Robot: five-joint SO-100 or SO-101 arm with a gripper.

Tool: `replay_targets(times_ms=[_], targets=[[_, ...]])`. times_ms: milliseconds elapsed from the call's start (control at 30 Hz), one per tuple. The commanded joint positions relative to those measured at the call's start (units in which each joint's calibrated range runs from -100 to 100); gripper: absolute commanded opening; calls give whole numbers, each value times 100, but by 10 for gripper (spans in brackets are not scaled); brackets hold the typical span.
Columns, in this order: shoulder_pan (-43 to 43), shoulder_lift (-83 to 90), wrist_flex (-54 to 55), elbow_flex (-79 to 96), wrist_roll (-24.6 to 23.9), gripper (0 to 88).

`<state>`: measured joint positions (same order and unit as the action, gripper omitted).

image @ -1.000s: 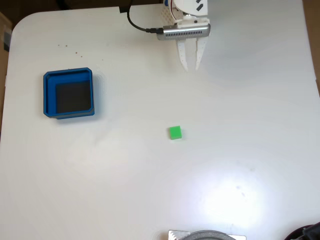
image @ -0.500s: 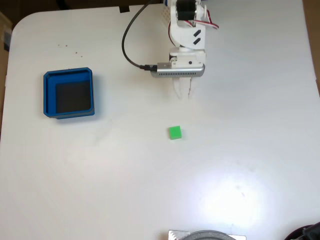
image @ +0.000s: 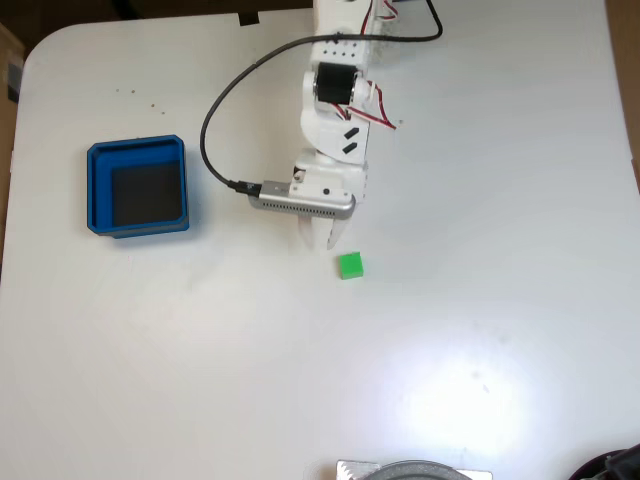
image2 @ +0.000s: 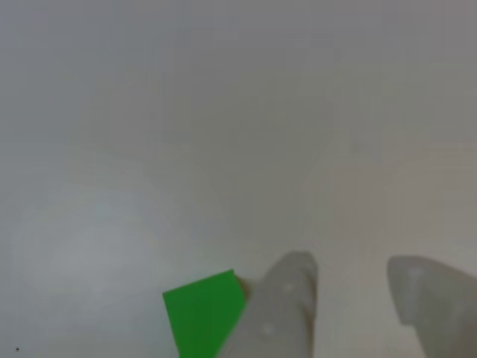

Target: Pick up green cube and drop it in the blue box

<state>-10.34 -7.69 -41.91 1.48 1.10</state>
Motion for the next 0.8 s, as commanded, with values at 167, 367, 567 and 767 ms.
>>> replay_targets(times_ms=[167,367,567,767], targets=[[57,-1,-1047,-767,20,24],[202,-76,-1846,-1198,24,24],[393,-661,-1920,-1521,24,24],[607,-987,-1903,-1737,98,25]])
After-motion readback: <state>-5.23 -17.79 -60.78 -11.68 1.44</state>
